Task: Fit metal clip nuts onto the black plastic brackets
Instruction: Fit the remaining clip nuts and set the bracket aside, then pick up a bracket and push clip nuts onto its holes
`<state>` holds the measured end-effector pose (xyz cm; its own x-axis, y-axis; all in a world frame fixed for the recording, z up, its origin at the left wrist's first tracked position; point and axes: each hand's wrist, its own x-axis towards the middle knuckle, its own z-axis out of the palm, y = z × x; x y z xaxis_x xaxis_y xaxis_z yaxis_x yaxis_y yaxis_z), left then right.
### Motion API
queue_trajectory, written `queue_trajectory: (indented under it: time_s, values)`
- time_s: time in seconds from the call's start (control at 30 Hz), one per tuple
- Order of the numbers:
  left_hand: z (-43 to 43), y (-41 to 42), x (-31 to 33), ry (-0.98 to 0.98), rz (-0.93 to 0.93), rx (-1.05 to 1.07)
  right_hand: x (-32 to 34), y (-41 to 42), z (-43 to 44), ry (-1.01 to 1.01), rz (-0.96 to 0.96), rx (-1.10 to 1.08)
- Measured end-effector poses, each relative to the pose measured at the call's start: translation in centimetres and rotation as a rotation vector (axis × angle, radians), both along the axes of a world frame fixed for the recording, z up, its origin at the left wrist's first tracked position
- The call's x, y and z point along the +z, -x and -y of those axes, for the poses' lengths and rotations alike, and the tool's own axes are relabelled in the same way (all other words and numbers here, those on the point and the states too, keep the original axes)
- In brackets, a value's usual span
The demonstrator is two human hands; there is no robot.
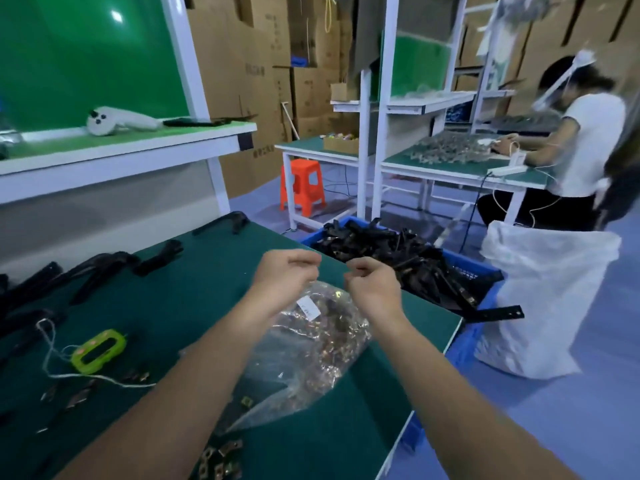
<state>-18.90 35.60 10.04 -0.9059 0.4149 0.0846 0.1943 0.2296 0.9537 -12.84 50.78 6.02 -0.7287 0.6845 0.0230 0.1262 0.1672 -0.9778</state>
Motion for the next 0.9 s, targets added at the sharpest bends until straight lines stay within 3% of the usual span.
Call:
queue_trajectory:
  time_s: [0.17, 0.37, 0.63, 0.77, 0.9]
  values:
    - [10.2, -1.7, -1.9, 0.13, -0.247, 0.233, -0.3, -1.4, 11.4, -0.393, -0.124, 0.328]
    - [22.3, -3.4, -6.0, 0.413, -0.232, 0.401, -2.1, -1.4, 19.1, -0.857, 0.098, 0.692]
    - [36.7, -8.1, -9.2, 0.613, -0.144, 0.779, -5.7, -0.3, 26.1, -0.868, 0.236, 0.87]
    - [39.3, -10.1, -9.8, 0.673, -0.056, 0.741, -7.1, 0.8, 29.5, -0.872, 0.126, 0.839]
    - [38.7, -11.3, -11.2, 0.682, -0.108, 0.704, -7.2, 3.1, 33.4, -0.82, 0.049, 0.845]
